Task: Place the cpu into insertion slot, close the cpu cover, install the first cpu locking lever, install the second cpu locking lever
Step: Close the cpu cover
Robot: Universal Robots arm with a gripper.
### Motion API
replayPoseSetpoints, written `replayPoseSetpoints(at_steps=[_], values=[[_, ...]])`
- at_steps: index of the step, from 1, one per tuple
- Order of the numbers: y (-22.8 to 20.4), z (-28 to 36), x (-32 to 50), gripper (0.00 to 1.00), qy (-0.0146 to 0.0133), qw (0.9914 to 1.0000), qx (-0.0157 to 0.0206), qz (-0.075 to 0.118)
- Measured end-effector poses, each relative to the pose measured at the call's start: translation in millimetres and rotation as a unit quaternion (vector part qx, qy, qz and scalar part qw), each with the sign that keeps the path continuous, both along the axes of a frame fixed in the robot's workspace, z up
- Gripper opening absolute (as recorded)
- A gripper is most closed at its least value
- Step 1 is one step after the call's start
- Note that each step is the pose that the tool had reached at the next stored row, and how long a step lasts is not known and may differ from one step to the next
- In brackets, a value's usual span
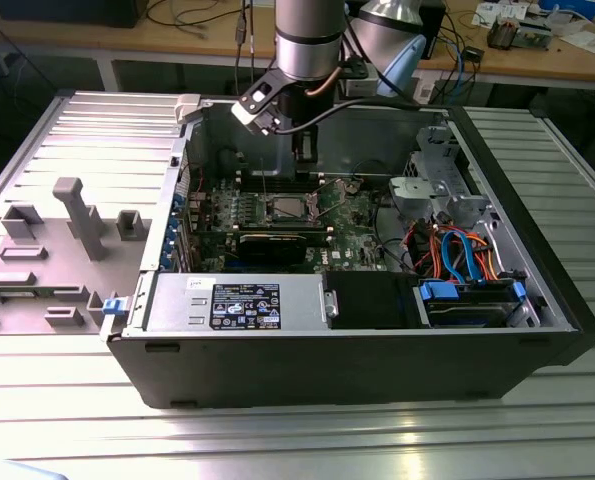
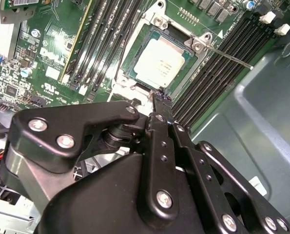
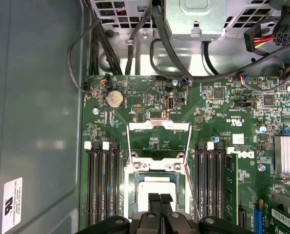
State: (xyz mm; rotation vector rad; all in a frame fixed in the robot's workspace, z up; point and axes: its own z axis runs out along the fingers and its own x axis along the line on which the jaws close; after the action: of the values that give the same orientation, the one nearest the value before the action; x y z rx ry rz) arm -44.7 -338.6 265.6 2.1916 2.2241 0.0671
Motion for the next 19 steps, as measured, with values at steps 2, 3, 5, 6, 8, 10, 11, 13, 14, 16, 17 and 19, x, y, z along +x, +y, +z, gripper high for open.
replayPoseSetpoints(at_steps=[2,3,5,6,8,10,11,13,14,16,17,19], values=[[0.0,0.0,0.5,0.11,0.0,1.0,0.0,0.0],[0.0,0.0,0.7,0.11,0.0,1.0,0.0,0.0],[0.0,0.0,1.1,0.11,0.0,1.0,0.0,0.0],[0.0,0.0,1.2,0.11,0.0,1.0,0.0,0.0],[0.0,0.0,1.5,0.11,0.0,1.0,0.0,0.0],[0.0,0.0,1.9,0.11,0.0,1.0,0.0,0.0],[0.0,0.0,2.1,0.11,0.0,1.0,0.0,0.0],[0.0,0.0,2.5,0.11,0.0,1.0,0.0,0.0],[0.0,0.0,2.7,0.11,0.0,1.0,0.0,0.0],[0.0,0.0,3.3,0.11,0.0,1.0,0.0,0.0],[0.0,0.0,3.4,0.11,0.0,1.0,0.0,0.0],[0.0,0.0,4.3,0.11,0.0,1.0,0.0,0.0]])
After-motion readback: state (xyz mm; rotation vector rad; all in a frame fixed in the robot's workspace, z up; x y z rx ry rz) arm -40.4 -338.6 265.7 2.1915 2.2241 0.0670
